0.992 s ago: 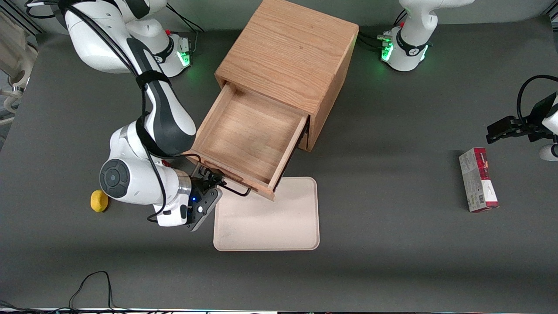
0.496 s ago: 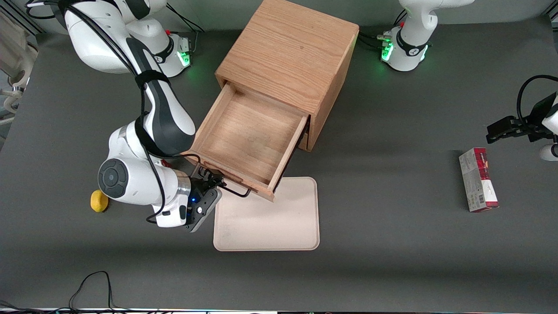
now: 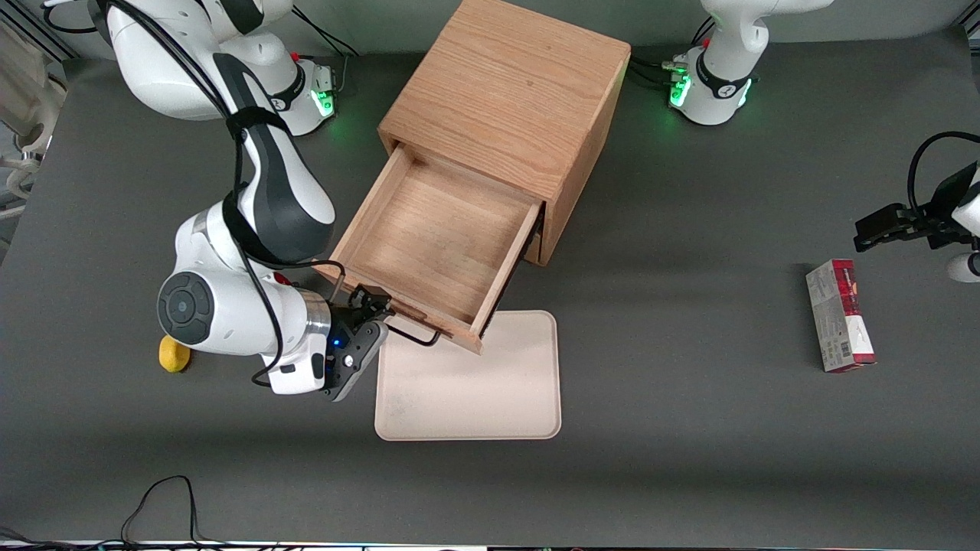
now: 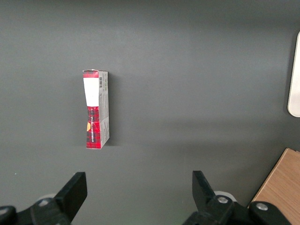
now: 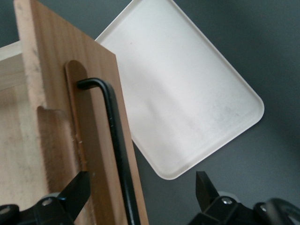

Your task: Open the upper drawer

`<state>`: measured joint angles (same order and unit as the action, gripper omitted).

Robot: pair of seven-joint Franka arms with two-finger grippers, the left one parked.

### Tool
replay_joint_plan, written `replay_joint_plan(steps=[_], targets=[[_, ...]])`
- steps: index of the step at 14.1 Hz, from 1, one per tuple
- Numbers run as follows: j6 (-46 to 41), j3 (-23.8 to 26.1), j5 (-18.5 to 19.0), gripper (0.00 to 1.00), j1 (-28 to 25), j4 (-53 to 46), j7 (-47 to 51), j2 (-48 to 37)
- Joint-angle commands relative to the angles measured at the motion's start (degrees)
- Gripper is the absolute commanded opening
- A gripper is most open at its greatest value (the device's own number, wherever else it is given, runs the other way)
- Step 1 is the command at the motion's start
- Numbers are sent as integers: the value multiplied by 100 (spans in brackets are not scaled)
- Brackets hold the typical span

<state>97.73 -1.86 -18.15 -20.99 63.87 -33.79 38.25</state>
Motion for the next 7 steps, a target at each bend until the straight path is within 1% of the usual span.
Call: replay_joint_plan(steps=[1, 3, 4, 5, 6, 7], targets=[[-675, -16, 101, 100, 104, -340, 4, -97], [-843, -68, 354, 100, 201, -270, -5, -395], [-1000, -77, 565, 100, 210, -157, 4, -562], [-1220, -86, 854, 100, 210, 45, 4, -799], [-1300, -182, 944, 100, 210, 334, 4, -1036], [-1318, -287, 936, 100, 218, 667, 4, -1317]])
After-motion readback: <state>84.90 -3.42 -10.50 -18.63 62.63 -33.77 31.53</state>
